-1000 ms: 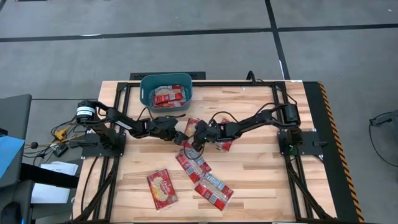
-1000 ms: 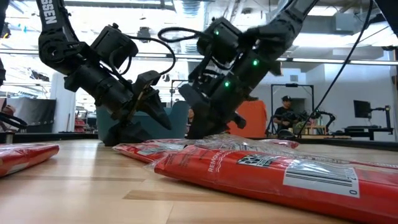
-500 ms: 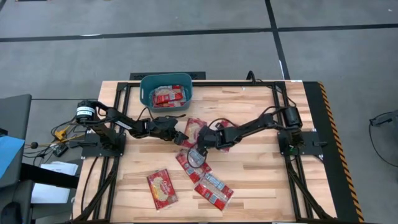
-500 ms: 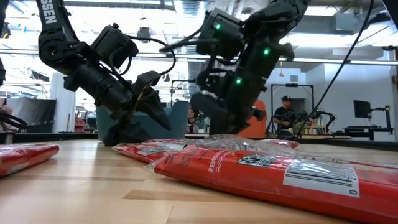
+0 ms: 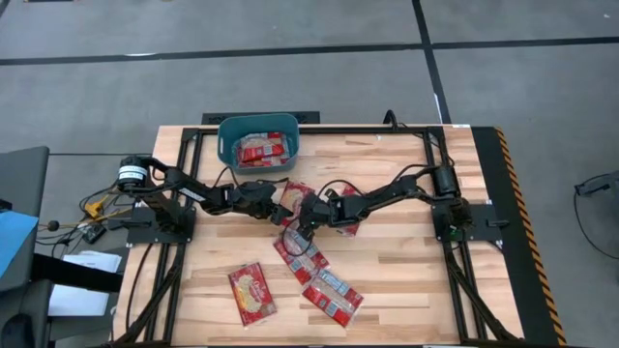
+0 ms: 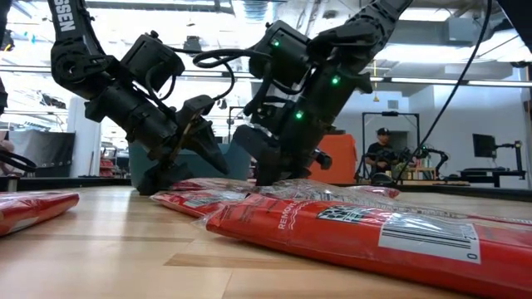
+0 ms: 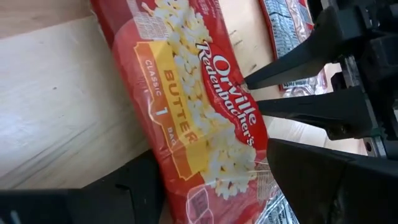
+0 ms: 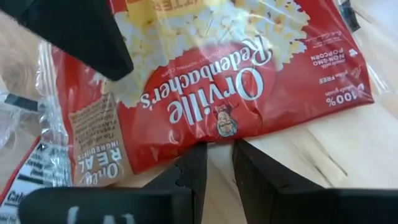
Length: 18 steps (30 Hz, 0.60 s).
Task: Sort popcorn bags into baskets
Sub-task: Put the red popcorn bag into the blue bin
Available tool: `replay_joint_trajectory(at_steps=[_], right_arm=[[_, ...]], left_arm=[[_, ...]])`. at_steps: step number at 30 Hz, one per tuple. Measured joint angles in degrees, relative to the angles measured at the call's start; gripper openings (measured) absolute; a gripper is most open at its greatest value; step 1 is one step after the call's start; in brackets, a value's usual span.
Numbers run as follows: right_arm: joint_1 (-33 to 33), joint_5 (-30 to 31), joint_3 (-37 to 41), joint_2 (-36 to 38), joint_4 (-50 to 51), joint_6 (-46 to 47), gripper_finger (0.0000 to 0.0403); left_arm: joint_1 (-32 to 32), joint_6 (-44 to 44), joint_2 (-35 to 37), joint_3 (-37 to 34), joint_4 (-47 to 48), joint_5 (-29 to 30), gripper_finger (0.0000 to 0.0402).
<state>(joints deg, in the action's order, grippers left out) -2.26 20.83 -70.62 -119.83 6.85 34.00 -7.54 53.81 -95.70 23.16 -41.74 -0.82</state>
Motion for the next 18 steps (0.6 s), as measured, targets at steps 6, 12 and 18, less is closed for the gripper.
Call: replay_joint_trajectory(at_steps=[6,12,18], right_arm=[[0.0,0.5,-0.5,0.2,-0.4,-0.9,0.0107],[0.0,-0.2,-1.7,0.3,1.7,-1.7,0.0107],[-1.6,-2.7,-6.1,0.1,10.8,-2.9,0.0107]], left_arm=[[0.1,-0.1,0.0,0.0,0.2,-0.2,0.0212],[0.2,-0.6,0.0,0.0,0.6,0.0,0.0096],[0.0,-0.4,0.1,-0.1,-1.5,-4.0,0.0019]])
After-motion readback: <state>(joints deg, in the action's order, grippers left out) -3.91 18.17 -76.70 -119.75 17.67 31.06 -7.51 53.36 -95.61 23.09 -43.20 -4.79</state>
